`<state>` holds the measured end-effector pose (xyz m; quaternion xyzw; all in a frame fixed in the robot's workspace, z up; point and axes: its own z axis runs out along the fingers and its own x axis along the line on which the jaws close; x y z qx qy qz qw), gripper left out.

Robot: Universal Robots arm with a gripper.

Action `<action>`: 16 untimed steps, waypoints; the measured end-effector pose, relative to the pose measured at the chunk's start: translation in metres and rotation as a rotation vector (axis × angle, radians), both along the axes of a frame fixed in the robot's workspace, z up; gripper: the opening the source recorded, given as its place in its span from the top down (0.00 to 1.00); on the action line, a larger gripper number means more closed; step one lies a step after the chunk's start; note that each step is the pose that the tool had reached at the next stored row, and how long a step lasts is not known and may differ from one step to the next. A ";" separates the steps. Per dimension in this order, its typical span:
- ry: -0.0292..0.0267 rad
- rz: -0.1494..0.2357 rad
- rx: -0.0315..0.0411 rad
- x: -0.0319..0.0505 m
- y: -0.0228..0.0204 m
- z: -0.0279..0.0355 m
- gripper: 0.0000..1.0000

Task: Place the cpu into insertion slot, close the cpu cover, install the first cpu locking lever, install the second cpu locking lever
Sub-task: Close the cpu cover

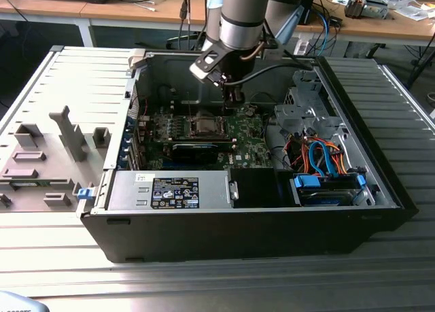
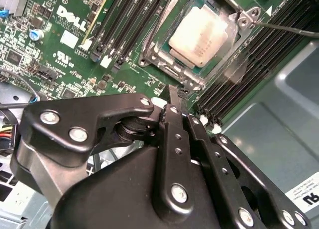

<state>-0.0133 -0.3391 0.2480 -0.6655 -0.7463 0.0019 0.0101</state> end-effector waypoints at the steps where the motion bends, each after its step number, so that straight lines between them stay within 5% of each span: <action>1: 0.0000 0.000 0.0000 -0.0009 0.0000 0.0000 0.89; 16: 0.0000 0.000 0.0000 -0.0186 0.0000 -0.0004 0.89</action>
